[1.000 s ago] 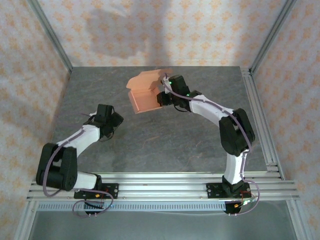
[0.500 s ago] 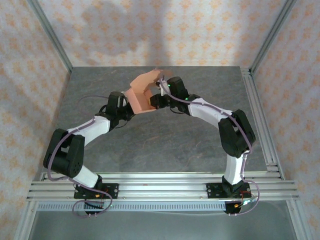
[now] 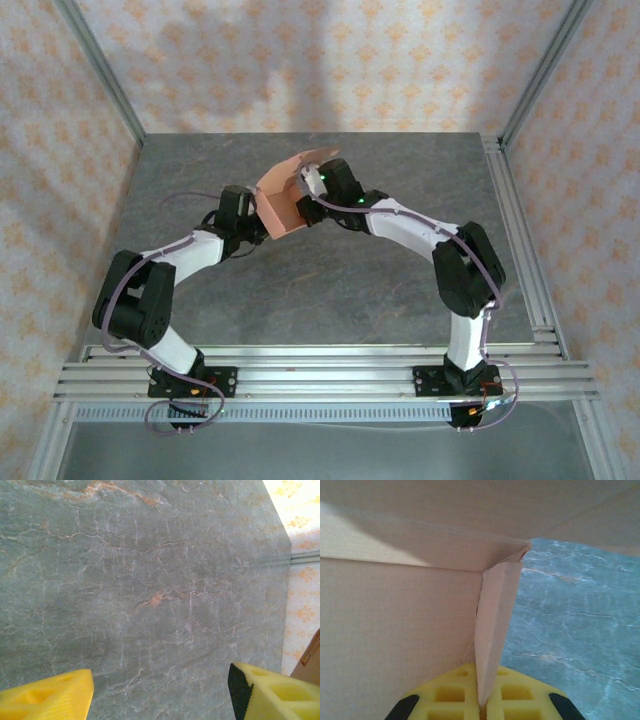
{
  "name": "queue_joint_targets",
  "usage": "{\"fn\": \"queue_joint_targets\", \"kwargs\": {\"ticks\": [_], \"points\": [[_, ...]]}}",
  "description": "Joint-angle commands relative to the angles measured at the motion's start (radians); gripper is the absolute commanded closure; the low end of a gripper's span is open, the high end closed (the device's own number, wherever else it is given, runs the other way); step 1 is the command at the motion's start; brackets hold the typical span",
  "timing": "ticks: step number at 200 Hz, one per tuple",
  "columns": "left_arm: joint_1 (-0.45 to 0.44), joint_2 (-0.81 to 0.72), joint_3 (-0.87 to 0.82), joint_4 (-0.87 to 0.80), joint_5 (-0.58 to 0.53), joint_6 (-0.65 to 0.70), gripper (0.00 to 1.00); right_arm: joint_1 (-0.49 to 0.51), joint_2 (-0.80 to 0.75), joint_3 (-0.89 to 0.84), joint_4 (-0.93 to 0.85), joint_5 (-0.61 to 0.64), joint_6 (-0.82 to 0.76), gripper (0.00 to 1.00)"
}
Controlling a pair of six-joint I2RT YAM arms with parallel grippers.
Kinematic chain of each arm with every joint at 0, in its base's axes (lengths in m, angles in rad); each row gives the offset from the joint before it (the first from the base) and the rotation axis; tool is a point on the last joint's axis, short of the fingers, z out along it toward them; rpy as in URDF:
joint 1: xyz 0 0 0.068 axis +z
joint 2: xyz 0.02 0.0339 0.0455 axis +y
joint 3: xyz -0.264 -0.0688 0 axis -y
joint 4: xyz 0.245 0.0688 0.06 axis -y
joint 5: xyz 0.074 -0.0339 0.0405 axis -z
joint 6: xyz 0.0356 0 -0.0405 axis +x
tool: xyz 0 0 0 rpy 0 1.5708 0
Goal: Fold the paper box
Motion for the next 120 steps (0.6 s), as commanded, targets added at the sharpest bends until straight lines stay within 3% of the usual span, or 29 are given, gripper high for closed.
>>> {"fn": "queue_joint_targets", "kwargs": {"ticks": [1,32,69,120], "points": [[-0.036,-0.001,0.061,0.076,0.035,-0.001,0.27,0.039,0.019,0.017,-0.045,0.103,-0.043,0.95],[-0.023,-0.030,0.028,0.025,-0.017,0.037,0.27,0.008,-0.047,-0.060,0.052,0.159,0.007,0.96],[-0.013,-0.027,0.000,0.007,-0.019,0.057,0.27,-0.035,-0.116,-0.174,0.215,0.096,0.086,0.96],[0.065,-0.026,-0.079,-0.030,-0.122,0.016,0.26,-0.089,-0.142,-0.233,0.203,0.183,0.165,0.96]]}}
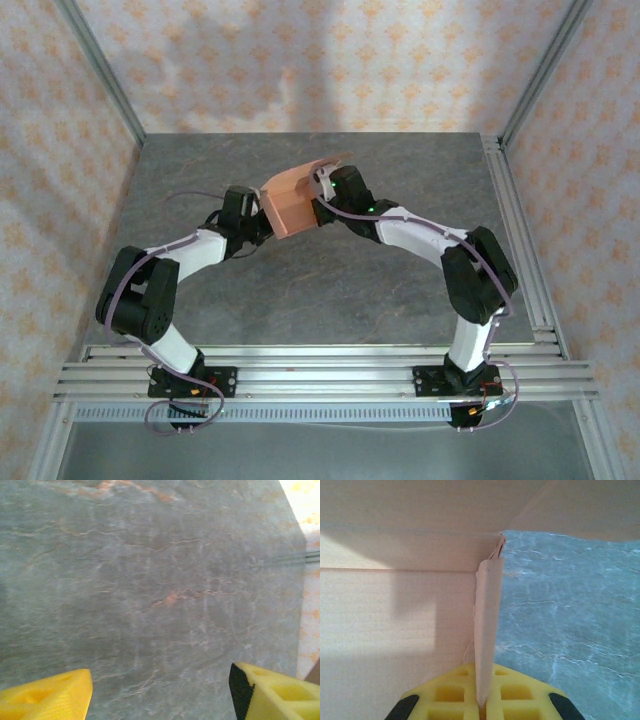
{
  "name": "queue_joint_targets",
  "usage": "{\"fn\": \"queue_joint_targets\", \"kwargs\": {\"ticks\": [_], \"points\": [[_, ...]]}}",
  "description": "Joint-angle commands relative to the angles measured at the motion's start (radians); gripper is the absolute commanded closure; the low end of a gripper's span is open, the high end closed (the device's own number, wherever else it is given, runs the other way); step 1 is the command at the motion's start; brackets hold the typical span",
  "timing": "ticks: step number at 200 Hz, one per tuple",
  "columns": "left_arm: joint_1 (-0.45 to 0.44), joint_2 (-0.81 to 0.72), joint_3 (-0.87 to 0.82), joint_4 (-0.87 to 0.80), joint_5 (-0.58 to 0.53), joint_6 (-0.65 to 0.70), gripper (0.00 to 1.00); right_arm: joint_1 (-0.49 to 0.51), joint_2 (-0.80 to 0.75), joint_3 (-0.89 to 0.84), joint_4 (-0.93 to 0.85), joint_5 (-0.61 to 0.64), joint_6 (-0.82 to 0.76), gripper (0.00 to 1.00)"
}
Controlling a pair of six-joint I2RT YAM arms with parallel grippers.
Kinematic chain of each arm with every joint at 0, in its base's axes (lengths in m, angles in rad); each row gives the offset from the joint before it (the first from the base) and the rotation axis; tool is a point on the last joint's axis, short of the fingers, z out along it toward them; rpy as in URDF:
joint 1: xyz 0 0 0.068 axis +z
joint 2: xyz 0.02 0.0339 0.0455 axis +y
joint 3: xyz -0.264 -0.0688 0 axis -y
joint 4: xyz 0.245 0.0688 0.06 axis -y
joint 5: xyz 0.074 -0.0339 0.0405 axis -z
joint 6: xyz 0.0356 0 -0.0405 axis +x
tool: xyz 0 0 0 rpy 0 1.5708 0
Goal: Fold the paper box
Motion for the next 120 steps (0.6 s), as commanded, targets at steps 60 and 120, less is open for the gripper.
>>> {"fn": "queue_joint_targets", "kwargs": {"ticks": [60,120], "points": [[0.128,-0.123,-0.111,-0.122,-0.205,0.005,0.26,-0.039,-0.007,-0.070,-0.153,0.260,0.076,0.97],[0.128,-0.176,-0.105,-0.174,-0.233,0.049,0.26,-0.040,0.137,-0.016,-0.325,0.386,0.146,0.97]]}}
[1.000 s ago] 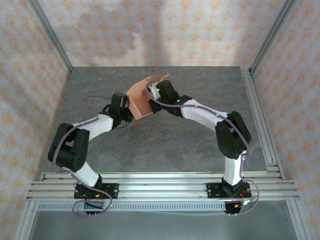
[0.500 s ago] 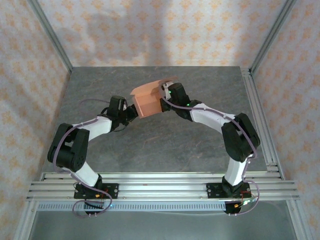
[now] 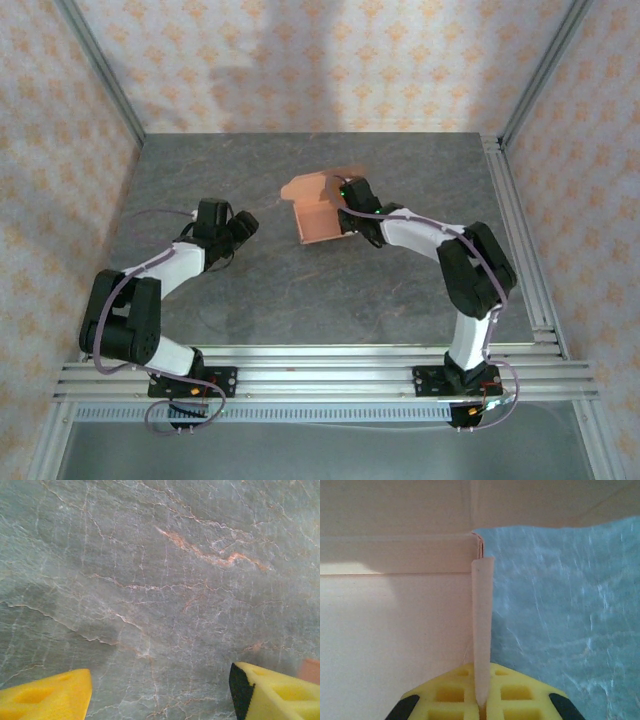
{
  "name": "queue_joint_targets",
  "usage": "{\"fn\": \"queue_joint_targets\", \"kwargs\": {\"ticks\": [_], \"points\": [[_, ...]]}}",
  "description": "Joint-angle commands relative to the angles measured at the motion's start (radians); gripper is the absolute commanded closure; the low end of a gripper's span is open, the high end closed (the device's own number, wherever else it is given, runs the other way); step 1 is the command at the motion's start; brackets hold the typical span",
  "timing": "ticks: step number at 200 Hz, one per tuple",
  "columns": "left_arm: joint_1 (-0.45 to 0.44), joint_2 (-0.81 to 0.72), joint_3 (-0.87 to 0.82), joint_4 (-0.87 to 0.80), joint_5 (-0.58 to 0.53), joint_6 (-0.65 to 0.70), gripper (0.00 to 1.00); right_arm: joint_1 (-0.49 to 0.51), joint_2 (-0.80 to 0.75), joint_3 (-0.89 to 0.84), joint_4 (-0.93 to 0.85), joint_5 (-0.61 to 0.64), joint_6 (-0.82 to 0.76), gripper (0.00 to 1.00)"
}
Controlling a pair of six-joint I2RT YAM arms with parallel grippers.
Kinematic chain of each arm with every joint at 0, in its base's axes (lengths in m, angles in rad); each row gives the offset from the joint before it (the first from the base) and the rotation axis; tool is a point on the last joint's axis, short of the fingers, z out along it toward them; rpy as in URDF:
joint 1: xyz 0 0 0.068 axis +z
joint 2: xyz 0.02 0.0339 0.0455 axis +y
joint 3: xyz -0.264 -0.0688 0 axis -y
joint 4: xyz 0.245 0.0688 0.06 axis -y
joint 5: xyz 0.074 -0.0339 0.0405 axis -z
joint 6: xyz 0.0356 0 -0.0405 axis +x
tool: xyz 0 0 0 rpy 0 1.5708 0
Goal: Fold the paper box
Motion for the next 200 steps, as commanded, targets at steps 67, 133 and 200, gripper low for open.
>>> {"fn": "queue_joint_targets", "kwargs": {"ticks": [67,133,200], "points": [[-0.002,-0.036,-0.004,-0.060,-0.056,0.039,0.26,0.000,0.105,0.069,-0.175,0.145,0.087,0.79],[-0.001,-0.009,0.006,-0.041,-0.033,0.041,0.26,-0.004,-0.007,0.076,-0.149,0.076,0.090,0.57],[-0.060,0.011,0.041,-0.024,-0.021,0.080,0.24,-0.032,0.008,0.106,-0.147,0.020,0.110,0.61]]}}
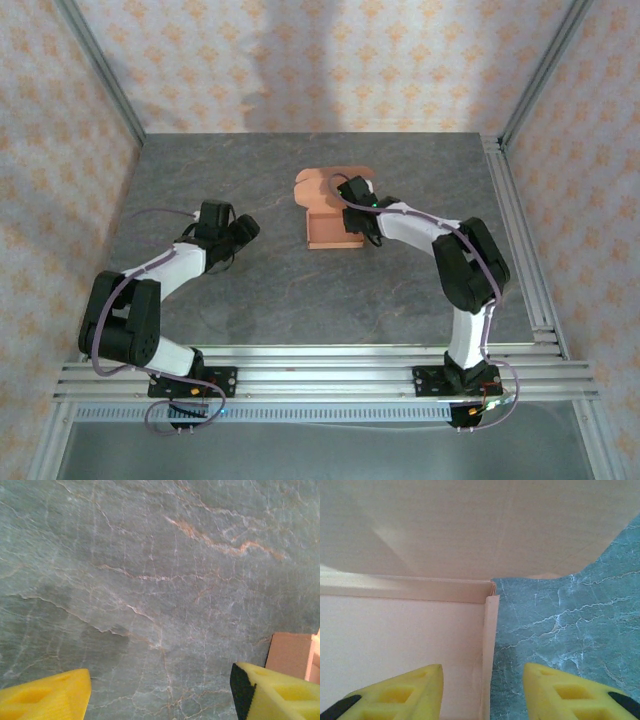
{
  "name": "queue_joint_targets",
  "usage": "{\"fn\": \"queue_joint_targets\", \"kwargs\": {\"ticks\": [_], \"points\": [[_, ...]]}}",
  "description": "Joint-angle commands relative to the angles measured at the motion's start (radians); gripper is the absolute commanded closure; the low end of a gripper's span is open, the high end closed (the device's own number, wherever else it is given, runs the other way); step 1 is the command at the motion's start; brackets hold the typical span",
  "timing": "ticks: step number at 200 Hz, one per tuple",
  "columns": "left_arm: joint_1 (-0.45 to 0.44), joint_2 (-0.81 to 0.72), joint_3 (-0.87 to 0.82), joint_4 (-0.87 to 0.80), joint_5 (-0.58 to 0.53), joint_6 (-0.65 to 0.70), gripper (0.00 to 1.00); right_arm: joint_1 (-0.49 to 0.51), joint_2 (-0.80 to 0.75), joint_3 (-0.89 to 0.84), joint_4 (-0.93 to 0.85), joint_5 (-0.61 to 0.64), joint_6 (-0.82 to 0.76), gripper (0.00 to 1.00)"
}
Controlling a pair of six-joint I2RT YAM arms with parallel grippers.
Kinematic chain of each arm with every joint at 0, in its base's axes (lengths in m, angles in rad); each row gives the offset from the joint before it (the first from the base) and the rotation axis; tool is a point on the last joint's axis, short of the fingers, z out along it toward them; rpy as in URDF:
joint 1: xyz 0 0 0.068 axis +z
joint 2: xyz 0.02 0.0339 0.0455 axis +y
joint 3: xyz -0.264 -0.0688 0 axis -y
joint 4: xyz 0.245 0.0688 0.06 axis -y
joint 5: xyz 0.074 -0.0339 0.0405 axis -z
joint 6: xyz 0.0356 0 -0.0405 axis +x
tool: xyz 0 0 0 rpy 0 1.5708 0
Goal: Fold the paper box
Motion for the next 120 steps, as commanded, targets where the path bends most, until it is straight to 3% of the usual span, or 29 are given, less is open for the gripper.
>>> {"fn": "queue_joint_targets", "kwargs": {"ticks": [1,20,71,103,120], "points": [[-0.036,0.013,0.041,0.014,0.001,0.043,0.24,-0.017,-0.001,0.031,-0.013,-0.026,0.022,0.62],[-0.057,0.020,0.071,0.000,-0.009,0.061,0.23,-0.020,0.015,0.044,-0.025,-0.043,0.031,0.70],[-0.063,0.031,0.097,-0.009,-0.005,0.073,0.22,-0.020,0.060,0.062,-0.049,-0.091,0.029,0.79],[-0.068,0.032,0.120,-0.008,0.004,0.117,0.21,-0.019,0.019,0.043,-0.037,-0.081,0.020,0.80],[-0.074,0.039,0.158,-0.018,0.019,0.196,0.15,-0.020,-0.028,0.022,-0.013,-0.081,-0.004,0.73]]}}
